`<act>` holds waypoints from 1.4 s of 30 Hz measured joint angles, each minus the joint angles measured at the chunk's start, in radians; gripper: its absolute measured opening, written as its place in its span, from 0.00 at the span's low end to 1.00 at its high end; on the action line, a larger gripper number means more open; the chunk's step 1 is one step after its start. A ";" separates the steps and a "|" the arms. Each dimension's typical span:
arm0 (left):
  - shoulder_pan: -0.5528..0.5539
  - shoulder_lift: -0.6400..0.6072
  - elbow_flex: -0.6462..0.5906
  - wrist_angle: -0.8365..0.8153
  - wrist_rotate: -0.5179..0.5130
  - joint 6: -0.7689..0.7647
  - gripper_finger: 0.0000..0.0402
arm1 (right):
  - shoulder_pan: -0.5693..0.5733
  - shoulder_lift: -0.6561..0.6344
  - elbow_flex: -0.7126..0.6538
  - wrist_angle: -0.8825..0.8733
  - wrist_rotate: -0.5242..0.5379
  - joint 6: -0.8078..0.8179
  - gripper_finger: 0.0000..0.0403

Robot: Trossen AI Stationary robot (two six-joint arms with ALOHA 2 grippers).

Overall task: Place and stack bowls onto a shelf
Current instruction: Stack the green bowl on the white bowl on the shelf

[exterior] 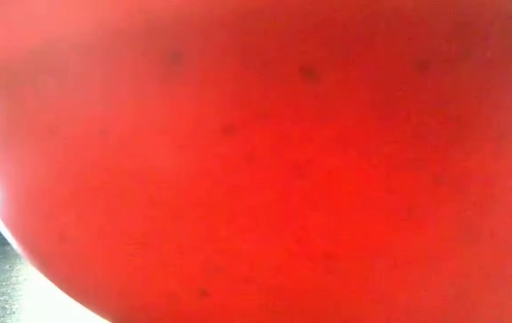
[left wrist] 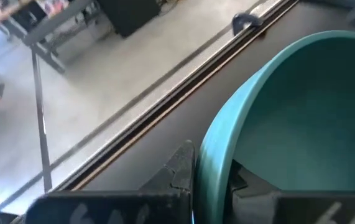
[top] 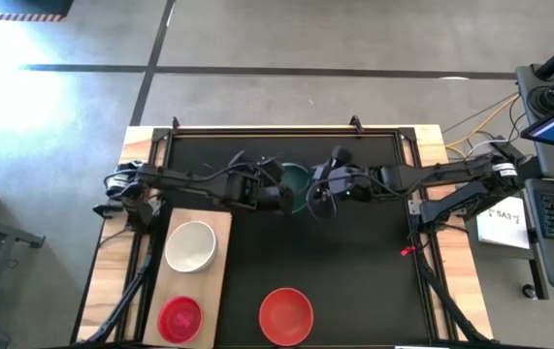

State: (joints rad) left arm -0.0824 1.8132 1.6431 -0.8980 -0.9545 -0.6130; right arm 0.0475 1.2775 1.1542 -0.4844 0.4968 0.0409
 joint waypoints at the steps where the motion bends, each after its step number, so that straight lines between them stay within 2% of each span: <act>1: 0.013 0.000 -0.005 -0.001 0.017 0.000 0.00 | -0.006 -0.001 0.000 -0.013 0.000 0.010 0.58; 11: 0.170 0.000 -0.049 -0.033 0.134 0.011 0.00 | -0.028 -0.015 0.000 -0.247 0.000 0.126 0.58; 15: 0.228 0.000 -0.034 -0.023 0.215 0.083 0.00 | -0.028 -0.017 -0.008 -0.353 0.001 0.142 0.57; 21: 0.312 0.000 0.058 -0.020 0.422 0.217 0.00 | -0.051 -0.027 -0.065 -0.424 0.027 0.142 0.56; 27: 0.353 -0.002 0.207 -0.085 0.711 0.270 0.00 | -0.109 -0.058 -0.140 -0.423 0.028 0.143 0.56; 30: 0.322 -0.002 0.286 -0.188 0.786 0.275 0.01 | -0.138 -0.088 -0.176 -0.416 0.028 0.144 0.56; 36: 0.134 -0.002 0.409 -0.437 0.807 0.213 0.03 | -0.168 -0.172 -0.271 -0.355 0.028 0.146 0.56; 40: -0.018 -0.003 0.457 -0.625 0.721 0.076 0.03 | -0.168 -0.229 -0.339 -0.286 0.016 0.187 0.56; 42: -0.080 -0.007 0.459 -0.691 0.672 -0.033 0.03 | -0.168 -0.255 -0.367 -0.254 -0.033 0.195 0.56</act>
State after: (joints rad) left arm -0.1627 1.8065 2.1021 -1.5886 -0.2830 -0.6455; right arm -0.1207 1.0230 0.7875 -0.7380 0.4643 0.2355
